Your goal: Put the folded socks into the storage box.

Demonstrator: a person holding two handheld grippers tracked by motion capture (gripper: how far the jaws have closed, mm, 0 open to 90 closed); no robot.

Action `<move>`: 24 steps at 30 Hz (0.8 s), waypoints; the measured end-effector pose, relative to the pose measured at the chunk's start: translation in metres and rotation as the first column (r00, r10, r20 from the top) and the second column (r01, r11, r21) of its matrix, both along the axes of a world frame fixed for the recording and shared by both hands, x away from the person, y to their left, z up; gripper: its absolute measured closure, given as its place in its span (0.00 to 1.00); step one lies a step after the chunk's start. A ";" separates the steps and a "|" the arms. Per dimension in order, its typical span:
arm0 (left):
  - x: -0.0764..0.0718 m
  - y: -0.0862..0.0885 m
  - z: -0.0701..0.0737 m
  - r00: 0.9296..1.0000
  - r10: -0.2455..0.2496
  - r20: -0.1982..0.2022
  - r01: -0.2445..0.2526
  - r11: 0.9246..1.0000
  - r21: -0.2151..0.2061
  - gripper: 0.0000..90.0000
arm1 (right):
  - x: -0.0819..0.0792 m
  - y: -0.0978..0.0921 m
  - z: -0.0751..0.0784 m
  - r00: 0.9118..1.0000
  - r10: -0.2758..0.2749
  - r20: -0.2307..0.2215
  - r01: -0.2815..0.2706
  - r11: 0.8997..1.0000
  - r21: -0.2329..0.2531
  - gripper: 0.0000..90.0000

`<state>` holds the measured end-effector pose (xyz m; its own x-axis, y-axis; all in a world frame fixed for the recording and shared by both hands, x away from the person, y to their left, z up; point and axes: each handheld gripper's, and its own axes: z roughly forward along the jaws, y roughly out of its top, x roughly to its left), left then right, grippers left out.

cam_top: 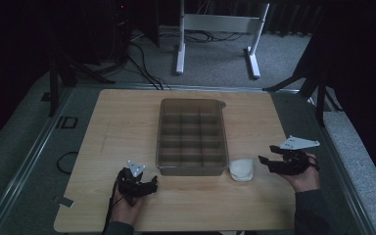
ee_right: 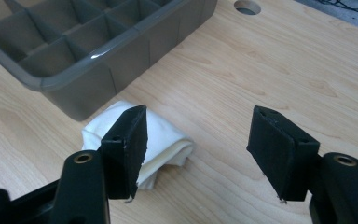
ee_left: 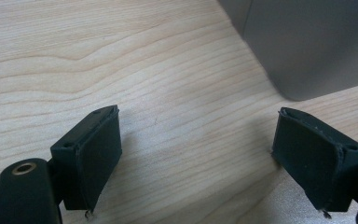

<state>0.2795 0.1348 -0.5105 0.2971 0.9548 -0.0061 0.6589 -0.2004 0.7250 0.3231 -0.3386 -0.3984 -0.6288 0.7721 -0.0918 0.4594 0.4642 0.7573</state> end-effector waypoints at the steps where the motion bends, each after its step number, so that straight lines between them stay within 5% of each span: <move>1: 0.000 0.000 0.000 1.000 0.000 0.000 0.000 1.000 0.000 0.17 | 0.000 0.000 0.000 1.000 0.002 0.000 -0.002 1.000 -0.004 0.41; 24: 0.000 0.000 0.000 1.000 -0.002 0.000 0.002 1.000 0.000 0.17 | 0.006 0.018 0.007 0.996 0.078 -0.045 -0.081 0.993 -0.091 0.42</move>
